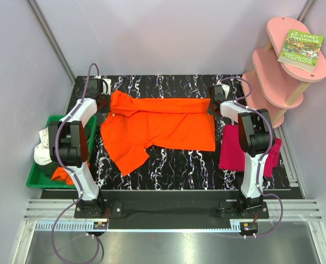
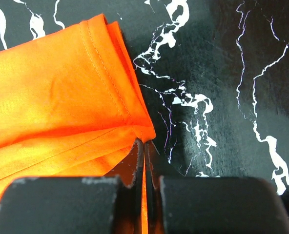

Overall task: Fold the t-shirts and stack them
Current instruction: Fold the flattened tshirt in 1/3 of the way

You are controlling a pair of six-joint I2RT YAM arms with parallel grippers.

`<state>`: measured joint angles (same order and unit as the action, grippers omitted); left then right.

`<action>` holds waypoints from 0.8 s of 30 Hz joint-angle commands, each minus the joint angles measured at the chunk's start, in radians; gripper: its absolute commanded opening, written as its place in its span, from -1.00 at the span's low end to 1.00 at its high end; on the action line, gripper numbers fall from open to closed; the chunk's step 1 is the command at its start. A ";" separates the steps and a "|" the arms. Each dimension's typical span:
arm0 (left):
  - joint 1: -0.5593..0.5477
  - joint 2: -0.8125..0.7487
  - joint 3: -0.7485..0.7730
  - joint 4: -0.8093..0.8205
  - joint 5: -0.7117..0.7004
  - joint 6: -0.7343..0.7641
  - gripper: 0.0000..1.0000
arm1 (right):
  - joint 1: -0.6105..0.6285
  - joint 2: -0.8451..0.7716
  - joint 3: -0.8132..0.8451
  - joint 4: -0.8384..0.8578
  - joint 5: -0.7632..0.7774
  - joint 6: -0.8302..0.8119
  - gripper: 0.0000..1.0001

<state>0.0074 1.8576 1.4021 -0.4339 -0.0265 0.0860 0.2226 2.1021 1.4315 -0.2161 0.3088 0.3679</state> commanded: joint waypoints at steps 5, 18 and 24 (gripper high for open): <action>0.000 0.026 0.034 -0.043 -0.044 0.023 -0.95 | 0.008 -0.031 0.052 -0.104 0.024 0.035 -1.00; -0.001 0.035 0.055 -0.074 -0.021 0.015 0.34 | 0.007 -0.054 0.060 -0.118 0.009 0.039 -0.67; -0.001 -0.064 0.103 -0.031 0.075 -0.040 0.89 | 0.014 -0.114 0.131 -0.058 -0.051 0.020 0.10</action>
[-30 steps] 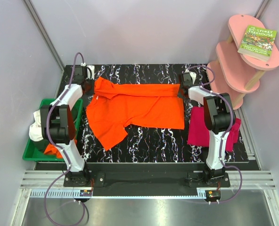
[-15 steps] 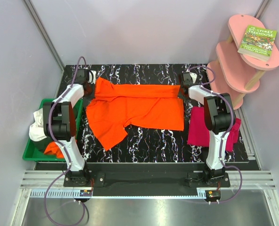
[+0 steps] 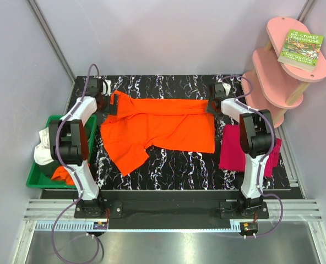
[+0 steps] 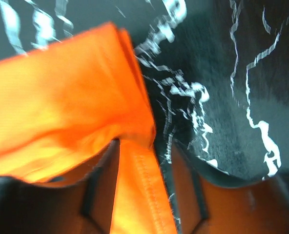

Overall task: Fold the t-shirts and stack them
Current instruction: Fold the flattened tshirt in 1/3 of the way

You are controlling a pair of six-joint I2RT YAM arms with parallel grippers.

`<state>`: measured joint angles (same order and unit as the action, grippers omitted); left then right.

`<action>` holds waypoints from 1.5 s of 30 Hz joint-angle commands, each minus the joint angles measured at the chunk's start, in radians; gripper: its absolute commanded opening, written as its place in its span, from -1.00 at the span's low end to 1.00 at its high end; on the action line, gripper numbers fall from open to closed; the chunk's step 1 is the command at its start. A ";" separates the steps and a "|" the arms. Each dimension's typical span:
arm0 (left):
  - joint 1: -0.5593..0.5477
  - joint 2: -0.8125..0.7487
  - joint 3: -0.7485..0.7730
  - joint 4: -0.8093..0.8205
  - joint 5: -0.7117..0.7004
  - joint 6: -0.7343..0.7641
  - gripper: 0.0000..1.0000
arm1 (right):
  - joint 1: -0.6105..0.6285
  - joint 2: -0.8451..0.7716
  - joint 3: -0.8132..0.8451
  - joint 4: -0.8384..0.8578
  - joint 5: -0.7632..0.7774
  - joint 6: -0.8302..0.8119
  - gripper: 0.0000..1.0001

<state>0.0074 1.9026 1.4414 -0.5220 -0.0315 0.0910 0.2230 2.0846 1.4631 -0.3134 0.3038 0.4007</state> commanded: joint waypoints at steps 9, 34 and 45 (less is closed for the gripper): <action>-0.084 0.079 0.283 0.020 0.084 -0.057 0.78 | 0.033 0.035 0.313 -0.029 -0.175 -0.019 -0.09; -0.081 0.449 0.586 -0.226 -0.008 0.022 0.57 | -0.001 0.275 0.457 -0.223 -0.180 0.081 -0.84; -0.080 0.440 0.572 -0.227 0.005 0.003 0.64 | -0.010 0.336 0.574 -0.303 -0.201 0.049 -0.81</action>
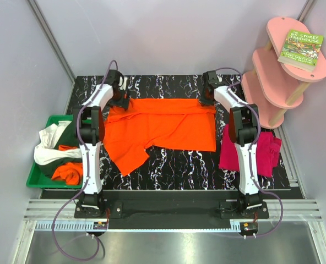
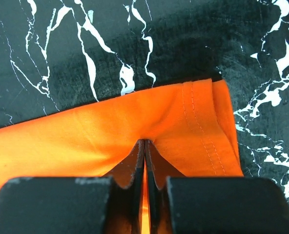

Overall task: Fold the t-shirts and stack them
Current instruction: Fold the flattened tshirt in 1/3 of the way

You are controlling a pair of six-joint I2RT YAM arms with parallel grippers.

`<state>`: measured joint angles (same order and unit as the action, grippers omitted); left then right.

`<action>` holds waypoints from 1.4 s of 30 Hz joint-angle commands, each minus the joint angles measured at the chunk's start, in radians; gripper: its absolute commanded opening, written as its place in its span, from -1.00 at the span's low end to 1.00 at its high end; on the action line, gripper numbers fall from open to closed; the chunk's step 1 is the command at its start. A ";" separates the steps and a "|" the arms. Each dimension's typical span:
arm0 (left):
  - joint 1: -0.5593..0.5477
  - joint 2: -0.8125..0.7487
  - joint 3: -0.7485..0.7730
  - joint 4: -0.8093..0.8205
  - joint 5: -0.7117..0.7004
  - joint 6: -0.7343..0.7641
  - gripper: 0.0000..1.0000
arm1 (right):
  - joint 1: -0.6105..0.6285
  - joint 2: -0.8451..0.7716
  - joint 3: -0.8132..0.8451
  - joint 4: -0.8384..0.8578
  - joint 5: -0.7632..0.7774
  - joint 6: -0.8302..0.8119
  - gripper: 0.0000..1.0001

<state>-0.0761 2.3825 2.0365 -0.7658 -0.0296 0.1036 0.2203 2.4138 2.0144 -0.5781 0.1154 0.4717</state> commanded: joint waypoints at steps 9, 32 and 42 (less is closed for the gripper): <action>0.002 -0.408 -0.234 0.241 0.052 -0.090 0.86 | 0.059 -0.277 -0.143 0.103 0.081 -0.065 -0.23; -0.071 -0.826 -0.874 0.096 0.204 -0.018 0.73 | 0.321 -0.656 -0.884 0.155 0.032 0.122 -0.38; -0.071 -0.694 -0.871 0.056 0.123 -0.007 0.73 | 0.323 -0.660 -0.954 0.146 0.062 0.165 -0.38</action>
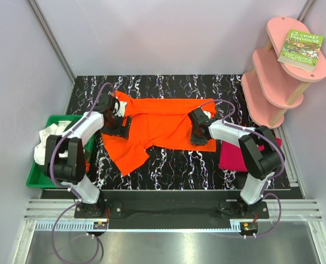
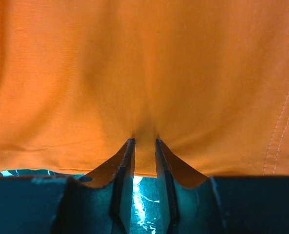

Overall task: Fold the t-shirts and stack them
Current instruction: Fold the flattened tshirt in 1/3 of the way

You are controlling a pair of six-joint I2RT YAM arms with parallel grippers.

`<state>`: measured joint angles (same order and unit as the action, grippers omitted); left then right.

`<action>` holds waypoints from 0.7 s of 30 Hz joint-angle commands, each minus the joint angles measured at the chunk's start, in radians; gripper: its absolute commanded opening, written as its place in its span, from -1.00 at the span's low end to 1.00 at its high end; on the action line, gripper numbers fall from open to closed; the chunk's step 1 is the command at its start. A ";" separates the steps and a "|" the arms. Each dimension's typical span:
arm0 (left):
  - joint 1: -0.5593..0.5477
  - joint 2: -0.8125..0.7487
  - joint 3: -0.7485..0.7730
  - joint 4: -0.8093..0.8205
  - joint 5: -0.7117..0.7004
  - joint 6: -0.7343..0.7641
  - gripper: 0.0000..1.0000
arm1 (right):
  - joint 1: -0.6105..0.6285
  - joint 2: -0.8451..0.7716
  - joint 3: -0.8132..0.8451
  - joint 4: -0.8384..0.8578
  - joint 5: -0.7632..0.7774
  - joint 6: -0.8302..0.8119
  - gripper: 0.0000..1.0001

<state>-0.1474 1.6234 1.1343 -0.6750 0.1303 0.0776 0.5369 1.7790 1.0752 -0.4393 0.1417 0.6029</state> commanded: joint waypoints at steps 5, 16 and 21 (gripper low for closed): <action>0.002 0.142 0.045 -0.064 -0.087 0.014 0.72 | 0.006 -0.023 -0.020 -0.036 0.070 0.066 -0.37; 0.008 0.173 0.093 -0.081 -0.109 0.010 0.69 | 0.006 -0.047 -0.037 -0.095 0.128 0.068 -0.37; 0.008 0.037 0.155 -0.031 0.006 0.010 0.74 | 0.006 -0.095 0.055 -0.023 0.078 -0.047 -0.34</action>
<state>-0.1444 1.8122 1.1919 -0.7578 0.0380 0.0811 0.5369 1.7512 1.0500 -0.4770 0.2226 0.6537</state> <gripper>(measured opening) 0.854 0.321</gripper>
